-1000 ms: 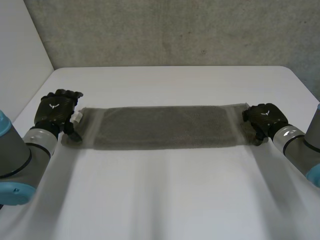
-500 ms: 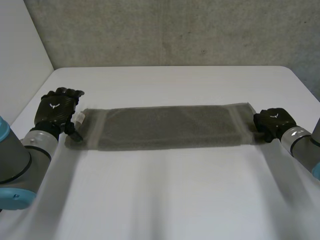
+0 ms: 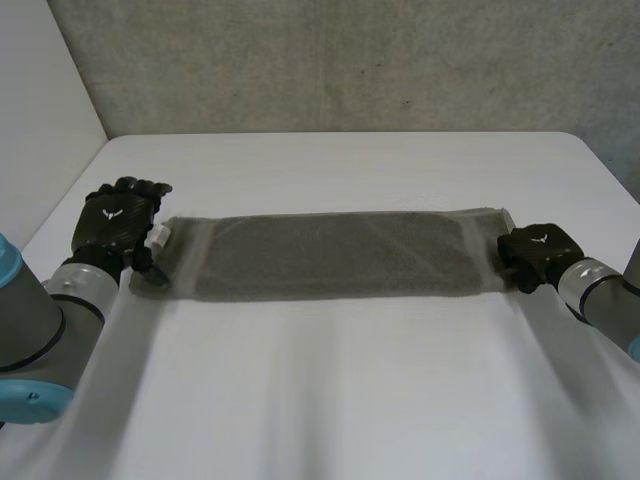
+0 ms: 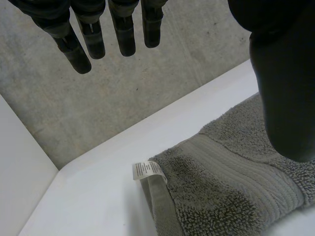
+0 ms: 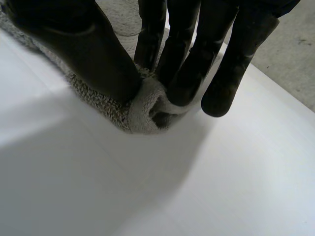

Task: Fold the towel.

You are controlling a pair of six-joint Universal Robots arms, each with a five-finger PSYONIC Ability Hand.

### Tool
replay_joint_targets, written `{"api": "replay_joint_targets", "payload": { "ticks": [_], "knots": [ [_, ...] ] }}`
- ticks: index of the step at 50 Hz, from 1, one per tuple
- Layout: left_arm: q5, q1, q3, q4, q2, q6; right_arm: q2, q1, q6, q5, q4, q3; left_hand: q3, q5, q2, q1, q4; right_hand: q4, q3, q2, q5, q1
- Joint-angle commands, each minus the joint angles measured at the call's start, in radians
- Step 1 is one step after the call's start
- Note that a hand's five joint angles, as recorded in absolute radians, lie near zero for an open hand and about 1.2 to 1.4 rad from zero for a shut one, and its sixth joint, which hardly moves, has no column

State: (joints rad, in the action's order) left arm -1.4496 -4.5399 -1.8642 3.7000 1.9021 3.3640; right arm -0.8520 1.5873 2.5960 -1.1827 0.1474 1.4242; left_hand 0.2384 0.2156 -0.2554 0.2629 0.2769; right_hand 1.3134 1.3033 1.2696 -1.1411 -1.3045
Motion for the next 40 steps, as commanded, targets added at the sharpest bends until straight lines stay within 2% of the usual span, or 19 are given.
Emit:
{"api": "replay_joint_targets", "payload": {
  "ticks": [1, 6, 11, 17, 19, 20, 22, 23, 25, 26, 27, 28, 30, 31, 33, 36, 38, 40],
  "knots": [
    [0.0, 0.004, -0.001, 0.0, 0.0, 0.0, 0.002, -0.016, 0.001, -0.014, 0.003, -0.024, -0.063, -0.215, 0.08, -0.088, -0.102, 0.083, 0.093, 0.127, -0.081, -0.092],
    [0.0, 0.002, -0.001, -0.002, -0.005, 0.0, -0.028, -0.145, -0.011, -0.015, -0.008, -0.047, -0.063, -0.215, 0.08, -0.088, -0.102, 0.083, 0.093, 0.127, -0.081, -0.092],
    [-0.002, 0.002, -0.001, -0.003, -0.018, 0.0, -0.07, -0.22, -0.054, -0.015, -0.022, -0.096, -0.063, -0.215, 0.08, -0.088, -0.102, 0.083, 0.093, 0.127, -0.081, -0.092],
    [-0.003, 0.012, -0.001, -0.003, -0.038, -0.002, -0.113, -0.204, -0.134, -0.023, -0.049, -0.159, -0.063, -0.215, 0.08, -0.088, -0.102, 0.083, 0.093, 0.127, -0.081, -0.092],
    [-0.005, 0.019, -0.001, -0.003, -0.044, 0.0, -0.151, -0.1, -0.129, -0.032, -0.062, -0.207, -0.063, -0.215, 0.08, -0.088, -0.102, 0.083, 0.093, 0.127, -0.081, -0.092],
    [-0.005, 0.019, -0.001, -0.003, -0.044, 0.0, -0.151, -0.099, -0.129, -0.032, -0.062, -0.208, -0.063, -0.215, 0.08, -0.088, -0.102, 0.083, 0.093, 0.127, -0.081, -0.092],
    [-0.005, 0.024, -0.001, -0.003, -0.051, -0.002, -0.176, 0.047, -0.113, -0.051, -0.06, -0.255, -0.063, -0.215, 0.08, -0.088, -0.102, 0.083, 0.093, 0.127, -0.081, -0.092],
    [-0.005, 0.024, -0.001, -0.003, -0.051, -0.002, -0.176, 0.048, -0.112, -0.051, -0.06, -0.255, -0.063, -0.215, 0.08, -0.088, -0.102, 0.083, 0.093, 0.127, -0.081, -0.092],
    [-0.006, 0.024, -0.003, -0.003, -0.055, -0.002, -0.17, 0.199, -0.108, -0.061, -0.051, -0.292, -0.063, -0.215, 0.08, -0.088, -0.102, 0.083, 0.093, 0.127, -0.081, -0.092],
    [-0.006, 0.024, -0.003, -0.003, -0.057, -0.002, -0.17, 0.2, -0.108, -0.061, -0.051, -0.292, -0.063, -0.215, 0.08, -0.088, -0.102, 0.083, 0.093, 0.127, -0.081, -0.092],
    [-0.005, 0.024, -0.007, -0.003, -0.058, -0.002, -0.162, 0.283, -0.108, -0.067, -0.042, -0.309, -0.063, -0.215, 0.08, -0.088, -0.102, 0.083, 0.093, 0.127, -0.081, -0.092],
    [-0.005, 0.024, -0.007, -0.003, -0.058, -0.002, -0.162, 0.284, -0.108, -0.068, -0.042, -0.309, -0.063, -0.215, 0.08, -0.088, -0.102, 0.083, 0.093, 0.127, -0.081, -0.092],
    [-0.005, 0.025, -0.012, -0.002, -0.06, 0.0, -0.112, 0.444, -0.109, -0.078, -0.013, -0.341, -0.063, -0.215, 0.08, -0.088, -0.102, 0.083, 0.093, 0.127, -0.081, -0.092],
    [-0.005, 0.025, -0.012, -0.002, -0.06, 0.0, -0.111, 0.445, -0.109, -0.078, -0.012, -0.341, -0.063, -0.215, 0.08, -0.088, -0.102, 0.083, 0.093, 0.127, -0.081, -0.092],
    [-0.005, 0.027, -0.012, -0.002, -0.058, 0.0, -0.053, 0.569, -0.108, -0.087, 0.02, -0.359, -0.063, -0.215, 0.08, -0.088, -0.102, 0.083, 0.093, 0.127, -0.081, -0.092],
    [-0.005, 0.03, -0.013, -0.002, -0.058, 0.0, -0.027, 0.623, -0.112, -0.091, 0.035, -0.366, -0.063, -0.215, 0.08, -0.088, -0.102, 0.083, 0.093, 0.127, -0.081, -0.092],
    [-0.003, 0.035, -0.013, -0.002, -0.058, 0.0, 0.046, 0.707, -0.119, -0.095, 0.067, -0.389, -0.063, -0.215, 0.08, -0.088, -0.102, 0.083, 0.093, 0.127, -0.081, -0.092],
    [-0.005, 0.036, -0.015, -0.002, -0.058, 0.0, 0.085, 0.738, -0.123, -0.098, 0.078, -0.404, -0.063, -0.215, 0.08, -0.088, -0.102, 0.083, 0.093, 0.127, -0.081, -0.092]
  ]
}}
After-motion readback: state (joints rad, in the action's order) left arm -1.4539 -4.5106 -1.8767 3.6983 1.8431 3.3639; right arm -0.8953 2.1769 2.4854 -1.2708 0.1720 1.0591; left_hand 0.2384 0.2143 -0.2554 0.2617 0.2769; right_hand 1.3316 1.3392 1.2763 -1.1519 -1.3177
